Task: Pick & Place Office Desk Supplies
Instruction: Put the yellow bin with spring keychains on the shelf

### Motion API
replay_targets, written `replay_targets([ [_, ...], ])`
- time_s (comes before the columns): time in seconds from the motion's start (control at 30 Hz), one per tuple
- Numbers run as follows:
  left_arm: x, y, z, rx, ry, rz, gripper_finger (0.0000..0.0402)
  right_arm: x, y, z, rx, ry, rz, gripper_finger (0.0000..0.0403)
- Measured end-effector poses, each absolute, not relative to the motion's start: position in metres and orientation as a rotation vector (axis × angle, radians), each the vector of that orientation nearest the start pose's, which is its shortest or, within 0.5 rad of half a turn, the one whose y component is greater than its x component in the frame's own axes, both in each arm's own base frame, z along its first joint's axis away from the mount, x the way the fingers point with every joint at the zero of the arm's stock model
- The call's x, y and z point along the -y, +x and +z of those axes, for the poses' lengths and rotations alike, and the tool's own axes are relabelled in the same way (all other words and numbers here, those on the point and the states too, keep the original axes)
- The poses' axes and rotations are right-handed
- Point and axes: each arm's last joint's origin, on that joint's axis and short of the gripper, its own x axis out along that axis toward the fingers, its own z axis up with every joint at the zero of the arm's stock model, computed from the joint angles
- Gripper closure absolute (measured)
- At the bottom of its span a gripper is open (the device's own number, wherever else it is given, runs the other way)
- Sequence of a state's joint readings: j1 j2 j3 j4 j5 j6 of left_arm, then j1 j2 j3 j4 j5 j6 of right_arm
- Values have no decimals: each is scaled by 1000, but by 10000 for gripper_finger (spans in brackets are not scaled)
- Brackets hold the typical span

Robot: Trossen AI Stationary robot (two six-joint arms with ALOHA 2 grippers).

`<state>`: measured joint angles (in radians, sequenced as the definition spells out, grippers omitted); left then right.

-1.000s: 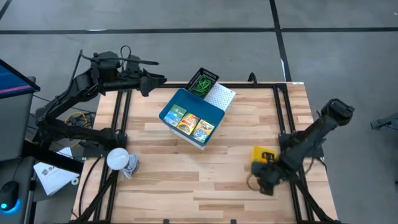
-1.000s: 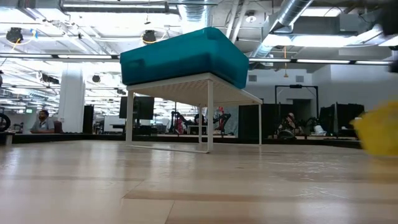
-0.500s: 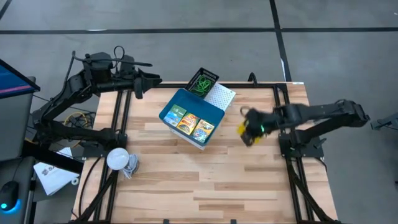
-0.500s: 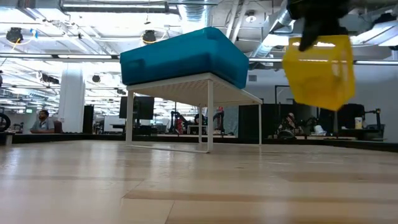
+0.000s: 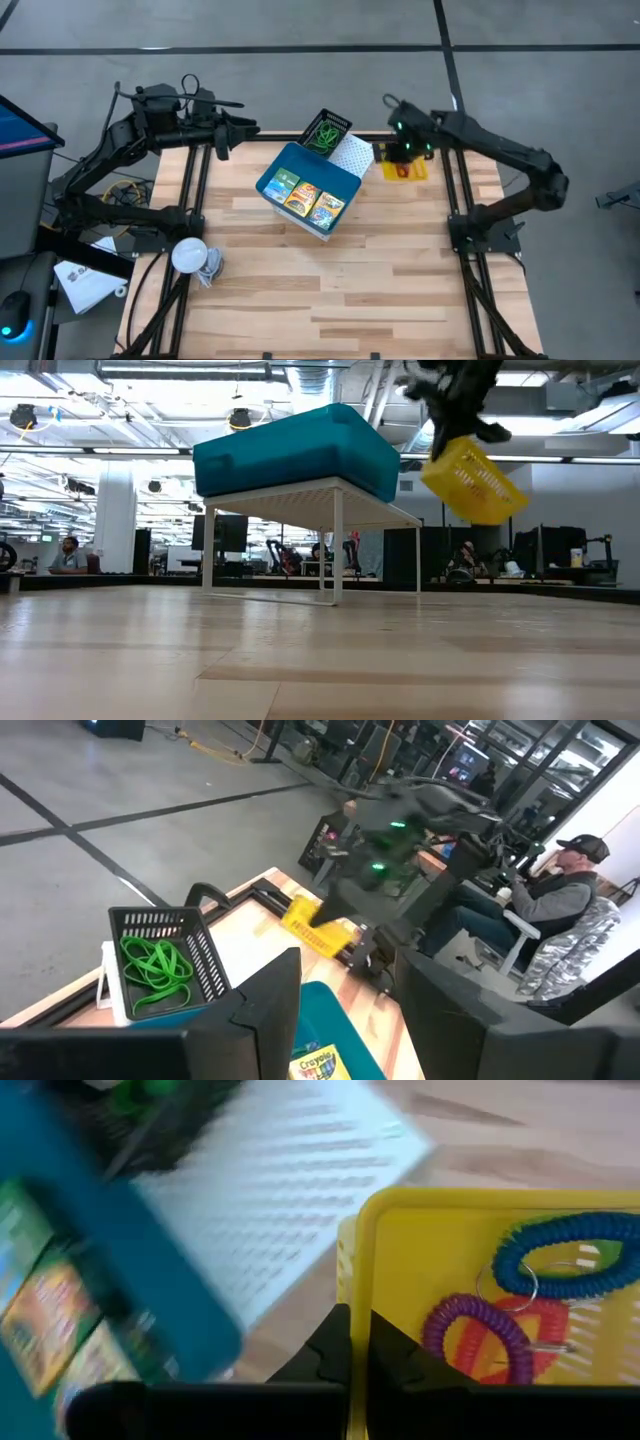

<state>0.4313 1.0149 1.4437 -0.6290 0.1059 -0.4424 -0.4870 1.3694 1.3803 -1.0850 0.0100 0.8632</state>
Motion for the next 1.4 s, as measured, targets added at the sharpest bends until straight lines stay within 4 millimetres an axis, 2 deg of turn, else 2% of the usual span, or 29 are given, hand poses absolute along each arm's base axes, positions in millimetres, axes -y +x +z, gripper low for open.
replay_targets([
  [0.13,-67,156,466,-116,-493,329,243,150,225,331,-795,1136,-903,403],
  [0.27,-64,150,469,-105,-490,307,243,168,220,330,-739,1202,-916,403],
  [0.4,-60,142,471,-98,-479,295,243,173,218,331,-719,1209,-897,403],
  [0.47,-58,138,471,-103,-470,295,243,167,222,331,-760,1163,-808,403],
  [0.67,-55,131,470,-118,-453,296,243,127,240,328,-974,917,-509,403],
  [0.83,-54,129,467,-158,-465,304,243,86,230,320,-1323,677,-373,403],
  [1.0,-54,129,465,-173,-471,307,243,47,221,321,-1553,256,-131,403],
  [1.17,-54,129,465,-170,-494,309,243,10,216,327,-1556,-130,195,403],
  [1.4,-47,134,464,-186,-507,259,243,-37,206,333,-1452,-452,571,402],
])
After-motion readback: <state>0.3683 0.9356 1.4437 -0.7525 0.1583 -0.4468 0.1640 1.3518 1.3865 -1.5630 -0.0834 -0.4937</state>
